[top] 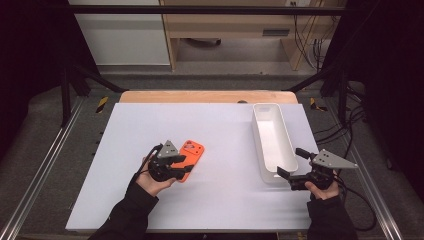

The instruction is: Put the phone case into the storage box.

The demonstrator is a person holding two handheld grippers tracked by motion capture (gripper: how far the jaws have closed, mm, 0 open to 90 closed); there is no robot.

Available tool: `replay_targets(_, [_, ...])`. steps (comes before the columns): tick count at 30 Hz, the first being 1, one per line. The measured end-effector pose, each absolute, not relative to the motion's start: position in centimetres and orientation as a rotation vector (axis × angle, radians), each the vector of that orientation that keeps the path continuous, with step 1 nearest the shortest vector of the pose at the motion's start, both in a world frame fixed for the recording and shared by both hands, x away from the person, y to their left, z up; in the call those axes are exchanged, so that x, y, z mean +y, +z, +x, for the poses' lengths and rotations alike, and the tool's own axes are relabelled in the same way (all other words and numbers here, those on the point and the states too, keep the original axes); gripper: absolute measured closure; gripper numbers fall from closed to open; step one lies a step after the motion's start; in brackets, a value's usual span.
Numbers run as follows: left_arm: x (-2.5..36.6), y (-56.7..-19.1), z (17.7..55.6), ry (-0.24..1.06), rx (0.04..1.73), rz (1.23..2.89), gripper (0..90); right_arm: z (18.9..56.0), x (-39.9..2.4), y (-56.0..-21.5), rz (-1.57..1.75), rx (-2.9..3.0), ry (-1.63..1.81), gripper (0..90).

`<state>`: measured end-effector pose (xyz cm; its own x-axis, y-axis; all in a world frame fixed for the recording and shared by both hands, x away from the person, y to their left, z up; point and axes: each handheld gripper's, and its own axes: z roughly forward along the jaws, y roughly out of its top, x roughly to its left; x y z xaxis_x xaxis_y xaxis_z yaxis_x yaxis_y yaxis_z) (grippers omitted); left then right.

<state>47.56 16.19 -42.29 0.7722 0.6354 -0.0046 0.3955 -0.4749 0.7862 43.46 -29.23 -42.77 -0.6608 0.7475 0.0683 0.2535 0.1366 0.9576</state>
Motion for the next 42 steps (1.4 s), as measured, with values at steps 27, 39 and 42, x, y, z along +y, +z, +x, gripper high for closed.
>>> replay_targets(27, [18.8, -39.3, 48.0, 0.428, 0.840, 1.951, 1.2, 43.5, -29.2, -42.8, 0.954, 1.995, 1.536, 0.4])
replay_targets(39, [18.6, -38.4, 48.7, 0.429, 0.835, 1.952, 0.2, 43.5, -29.3, -42.7, 0.957, 1.995, 1.535, 0.4])
replay_targets(42, [18.5, -38.3, 49.0, 0.426, 0.836, 1.956, 0.2, 43.5, -29.3, -42.7, 0.957, 1.992, 1.537, 0.4])
